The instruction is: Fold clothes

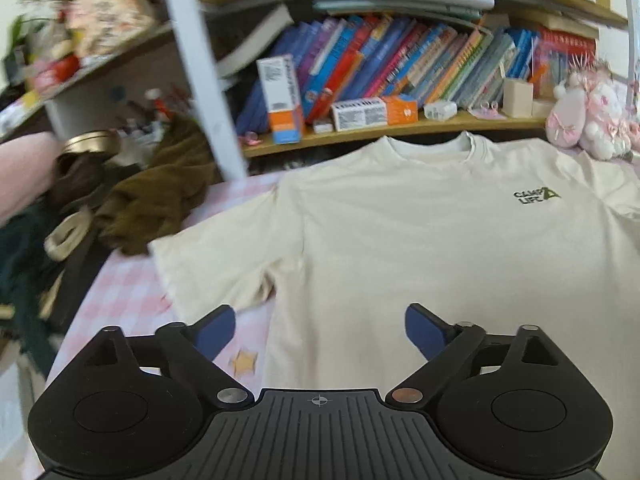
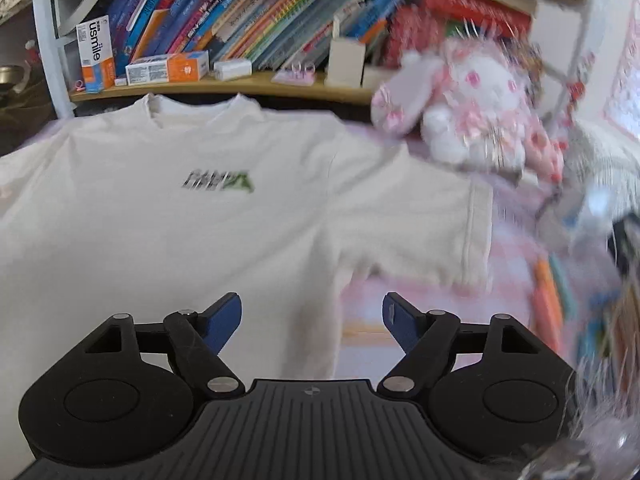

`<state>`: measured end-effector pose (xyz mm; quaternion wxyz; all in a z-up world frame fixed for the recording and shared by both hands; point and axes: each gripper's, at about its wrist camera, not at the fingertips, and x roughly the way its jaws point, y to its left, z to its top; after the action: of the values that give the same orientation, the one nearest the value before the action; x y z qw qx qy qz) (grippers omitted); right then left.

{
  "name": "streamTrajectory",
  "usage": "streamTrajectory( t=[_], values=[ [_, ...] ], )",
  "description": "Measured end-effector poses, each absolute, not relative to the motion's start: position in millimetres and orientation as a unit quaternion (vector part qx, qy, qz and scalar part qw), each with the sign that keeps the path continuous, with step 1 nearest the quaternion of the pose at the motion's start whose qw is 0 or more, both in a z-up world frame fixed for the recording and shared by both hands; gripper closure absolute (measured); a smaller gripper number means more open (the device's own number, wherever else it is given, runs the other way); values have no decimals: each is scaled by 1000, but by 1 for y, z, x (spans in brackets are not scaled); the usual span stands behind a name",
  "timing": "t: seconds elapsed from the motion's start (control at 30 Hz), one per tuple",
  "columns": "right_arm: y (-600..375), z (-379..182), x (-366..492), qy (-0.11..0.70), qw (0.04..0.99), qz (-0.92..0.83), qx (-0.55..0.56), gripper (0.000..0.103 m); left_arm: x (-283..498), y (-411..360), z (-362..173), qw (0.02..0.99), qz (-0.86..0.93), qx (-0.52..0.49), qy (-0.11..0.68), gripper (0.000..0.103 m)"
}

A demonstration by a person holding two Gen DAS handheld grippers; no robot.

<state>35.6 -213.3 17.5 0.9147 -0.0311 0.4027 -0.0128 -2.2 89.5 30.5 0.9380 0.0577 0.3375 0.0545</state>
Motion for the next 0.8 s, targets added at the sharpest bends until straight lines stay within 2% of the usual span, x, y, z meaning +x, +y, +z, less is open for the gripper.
streamTrajectory(
  t=[0.23, 0.53, 0.67, 0.7, 0.77, 0.8],
  values=[
    [-203, 13, -7, 417, 908, -34, 8, 26, -45, 92, 23, 930, 68, -53, 358, 7],
    [-211, 21, -42, 392, 920, -7, 17, 25, -75, 88, 34, 924, 102, -42, 367, 7],
    [-222, 14, -54, 411, 911, -15, 21, 25, -90, 96, 26, 921, 113, -67, 367, 7],
    [-225, 12, -57, 416, 909, -16, 24, 25, -92, 99, 23, 919, 120, -73, 369, 9],
    [-228, 8, -62, 426, 904, -16, 28, 28, -92, 110, 14, 910, 134, -92, 383, 20],
    [-229, 6, -64, 430, 902, -16, 28, 28, -92, 115, 9, 904, 140, -102, 390, 31]
  ],
)
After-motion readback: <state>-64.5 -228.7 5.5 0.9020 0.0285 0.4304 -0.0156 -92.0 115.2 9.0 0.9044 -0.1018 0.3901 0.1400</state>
